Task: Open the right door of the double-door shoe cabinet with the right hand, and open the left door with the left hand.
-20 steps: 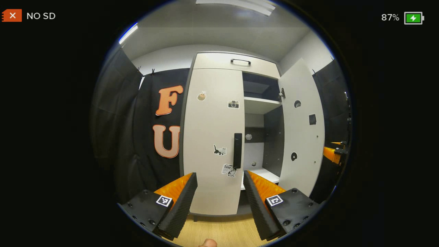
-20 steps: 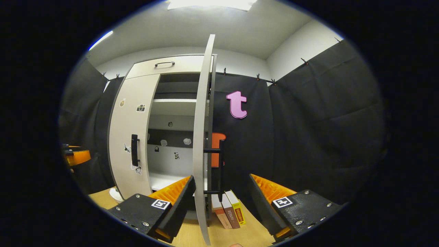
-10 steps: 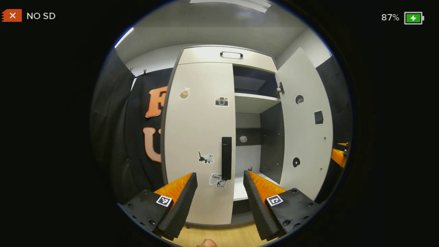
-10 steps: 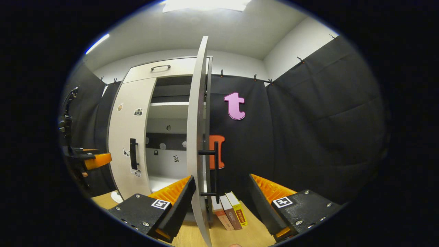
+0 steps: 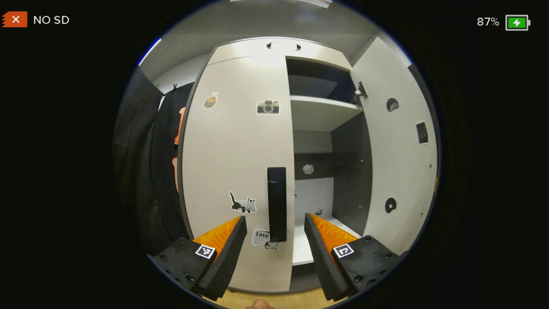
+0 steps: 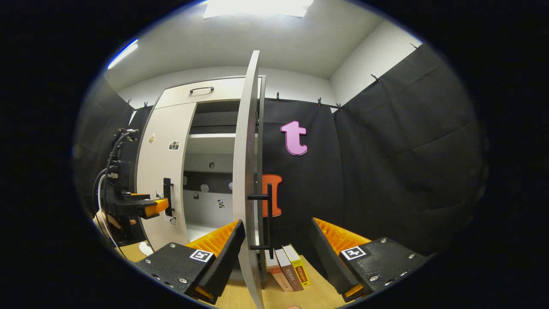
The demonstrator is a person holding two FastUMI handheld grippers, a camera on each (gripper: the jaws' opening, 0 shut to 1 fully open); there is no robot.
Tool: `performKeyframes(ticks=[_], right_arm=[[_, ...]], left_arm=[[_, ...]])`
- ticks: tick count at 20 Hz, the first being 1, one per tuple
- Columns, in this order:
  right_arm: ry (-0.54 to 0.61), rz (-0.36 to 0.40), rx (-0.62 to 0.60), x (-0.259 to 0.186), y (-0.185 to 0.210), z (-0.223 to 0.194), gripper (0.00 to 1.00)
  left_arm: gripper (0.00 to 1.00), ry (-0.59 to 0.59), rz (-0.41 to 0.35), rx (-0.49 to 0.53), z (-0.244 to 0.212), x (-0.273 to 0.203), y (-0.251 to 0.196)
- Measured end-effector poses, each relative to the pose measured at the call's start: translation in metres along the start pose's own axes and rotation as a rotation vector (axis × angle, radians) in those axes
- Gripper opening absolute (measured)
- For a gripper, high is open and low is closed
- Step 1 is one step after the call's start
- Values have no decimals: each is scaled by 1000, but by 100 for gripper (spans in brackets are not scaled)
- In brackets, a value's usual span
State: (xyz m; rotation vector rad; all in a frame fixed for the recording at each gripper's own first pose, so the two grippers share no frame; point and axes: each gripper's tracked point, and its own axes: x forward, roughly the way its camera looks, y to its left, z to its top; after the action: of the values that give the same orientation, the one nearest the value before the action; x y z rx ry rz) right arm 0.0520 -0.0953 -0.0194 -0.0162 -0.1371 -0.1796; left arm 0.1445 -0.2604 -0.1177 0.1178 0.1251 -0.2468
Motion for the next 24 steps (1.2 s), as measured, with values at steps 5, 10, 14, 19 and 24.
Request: performKeyframes(ticks=[5,10,14,19,24], right_arm=[[2,2,20,-3,1,-2,93],[-13,-4,14,0,2,0,93],[-14,0,20,0,4,0,93],[-13,-2,25,-3,4,0,93],[-14,4,62,-6,9,2,92]], left_arm=[[82,29,0,-36,-12,31,2],[73,32,3,-25,-17,42,2],[58,8,-25,-33,-13,47,-5],[31,19,-48,-20,-15,49,-7],[18,25,-77,-30,-16,44,-5]])
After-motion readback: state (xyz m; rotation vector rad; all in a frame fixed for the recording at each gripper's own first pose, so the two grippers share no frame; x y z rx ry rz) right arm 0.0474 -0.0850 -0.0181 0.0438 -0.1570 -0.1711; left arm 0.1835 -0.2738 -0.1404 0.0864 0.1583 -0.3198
